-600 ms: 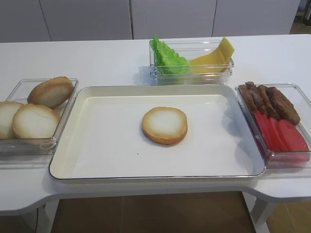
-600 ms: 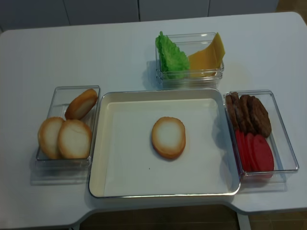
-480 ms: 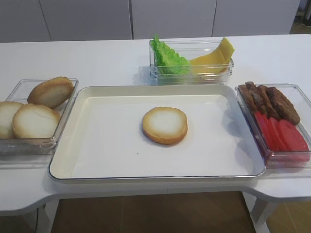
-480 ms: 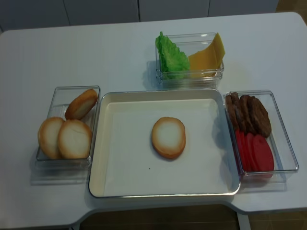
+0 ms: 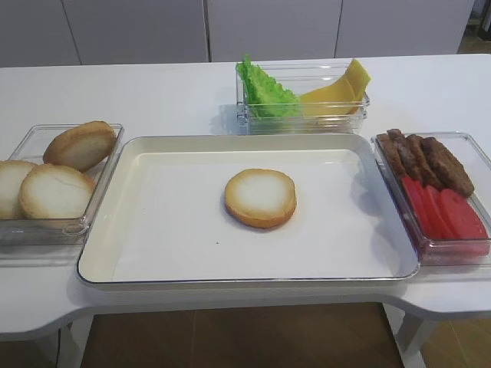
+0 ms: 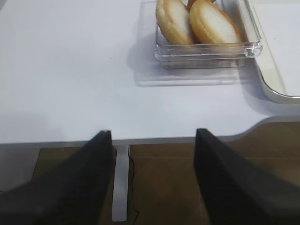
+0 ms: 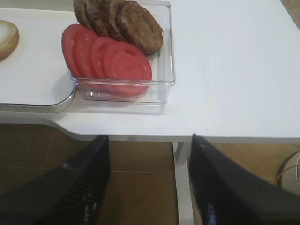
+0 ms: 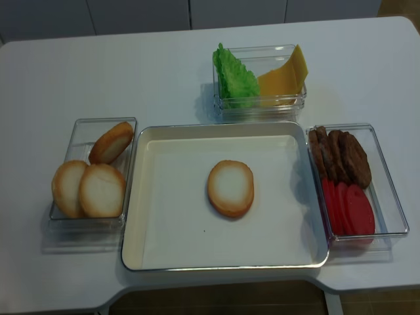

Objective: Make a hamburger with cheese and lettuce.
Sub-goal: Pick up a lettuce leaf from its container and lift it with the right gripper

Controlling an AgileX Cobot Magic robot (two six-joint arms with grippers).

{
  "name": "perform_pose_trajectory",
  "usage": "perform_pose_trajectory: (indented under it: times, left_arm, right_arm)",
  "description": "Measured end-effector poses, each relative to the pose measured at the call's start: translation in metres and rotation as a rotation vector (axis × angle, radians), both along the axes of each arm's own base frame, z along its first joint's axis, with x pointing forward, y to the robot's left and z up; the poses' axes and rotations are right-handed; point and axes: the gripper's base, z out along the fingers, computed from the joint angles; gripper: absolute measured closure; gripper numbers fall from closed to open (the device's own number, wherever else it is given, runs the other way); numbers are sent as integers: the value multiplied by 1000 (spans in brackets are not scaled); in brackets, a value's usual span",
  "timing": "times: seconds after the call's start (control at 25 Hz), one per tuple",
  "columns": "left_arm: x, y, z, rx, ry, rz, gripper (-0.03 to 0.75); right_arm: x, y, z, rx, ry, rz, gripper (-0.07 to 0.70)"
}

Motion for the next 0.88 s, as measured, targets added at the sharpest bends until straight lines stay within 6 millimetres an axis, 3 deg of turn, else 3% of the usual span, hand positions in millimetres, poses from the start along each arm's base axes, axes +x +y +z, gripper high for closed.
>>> perform_pose_trajectory:
  times: [0.88]
  left_arm:
    - [0,0,0,1,0,1,300]
  right_arm:
    - [0,0,0,0,0,0,206]
